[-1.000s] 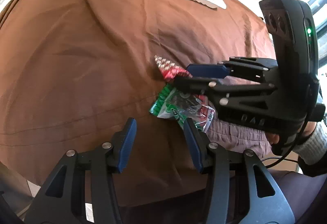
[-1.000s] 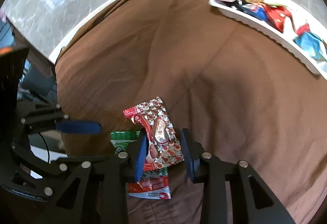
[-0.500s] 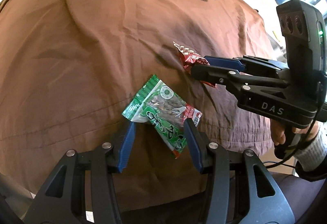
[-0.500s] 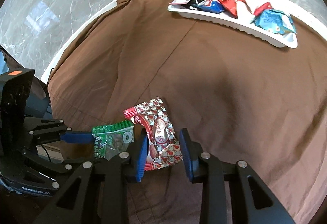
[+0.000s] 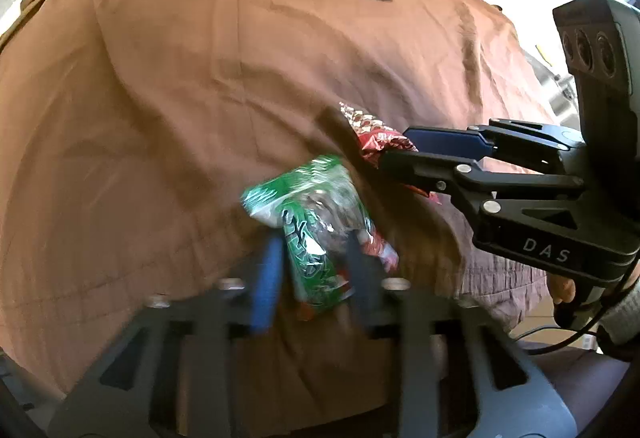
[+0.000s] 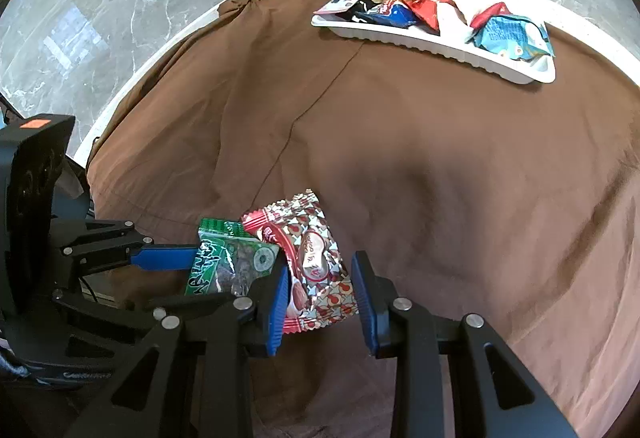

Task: Organize snacks
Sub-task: 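Grasp the green candy bag with the left tool while the right tool grasps the red-white heart bag, then lift the green bag with the left tool while the right tool lifts the heart bag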

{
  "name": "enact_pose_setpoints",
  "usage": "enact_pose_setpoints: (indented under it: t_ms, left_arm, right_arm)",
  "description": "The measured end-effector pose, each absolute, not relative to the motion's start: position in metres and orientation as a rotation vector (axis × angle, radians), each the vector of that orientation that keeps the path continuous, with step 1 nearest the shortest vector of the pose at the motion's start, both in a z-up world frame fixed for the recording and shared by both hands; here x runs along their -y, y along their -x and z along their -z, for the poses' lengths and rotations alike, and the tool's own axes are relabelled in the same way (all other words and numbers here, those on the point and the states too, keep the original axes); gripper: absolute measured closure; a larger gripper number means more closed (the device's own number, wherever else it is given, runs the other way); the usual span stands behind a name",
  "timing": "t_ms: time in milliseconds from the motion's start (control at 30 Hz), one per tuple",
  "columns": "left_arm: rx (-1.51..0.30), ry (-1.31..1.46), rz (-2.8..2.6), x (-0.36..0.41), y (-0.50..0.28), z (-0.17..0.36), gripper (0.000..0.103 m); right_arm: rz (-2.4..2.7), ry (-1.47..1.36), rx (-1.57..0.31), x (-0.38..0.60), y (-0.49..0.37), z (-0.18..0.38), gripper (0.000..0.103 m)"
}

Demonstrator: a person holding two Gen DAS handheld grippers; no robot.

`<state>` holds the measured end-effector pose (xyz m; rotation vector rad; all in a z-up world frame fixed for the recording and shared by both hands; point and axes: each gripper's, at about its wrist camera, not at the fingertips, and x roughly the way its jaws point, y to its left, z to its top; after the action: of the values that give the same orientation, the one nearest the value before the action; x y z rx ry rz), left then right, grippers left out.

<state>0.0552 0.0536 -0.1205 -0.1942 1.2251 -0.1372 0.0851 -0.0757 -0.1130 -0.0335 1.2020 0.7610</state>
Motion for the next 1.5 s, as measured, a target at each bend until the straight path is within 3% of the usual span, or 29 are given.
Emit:
enact_pose_setpoints:
  t_ms: [133, 467, 767, 1167, 1500]
  left_arm:
    - [-1.207, 0.138, 0.15, -0.043, -0.056, 0.117, 0.088]
    - [-1.181, 0.151, 0.194, -0.045, -0.054, 0.109, 0.092]
    - [-1.193, 0.159, 0.214, -0.051, -0.059, 0.106, 0.092]
    - [-1.245, 0.092, 0.235, -0.039, -0.06, 0.118, 0.091]
    - [-1.259, 0.075, 0.246, -0.033, -0.066, 0.124, 0.088]
  right_arm:
    - [-0.747, 0.025, -1.201, 0.079, -0.085, 0.112, 0.07]
    - [-0.721, -0.005, -1.19, 0.089, -0.084, 0.105, 0.07]
    - [-0.719, -0.034, -1.199, 0.097, -0.092, 0.102, 0.07]
    - [-0.723, 0.141, -1.205, 0.074, -0.079, 0.115, 0.067]
    - [-0.741, 0.133, -1.209, 0.078, -0.08, 0.118, 0.072]
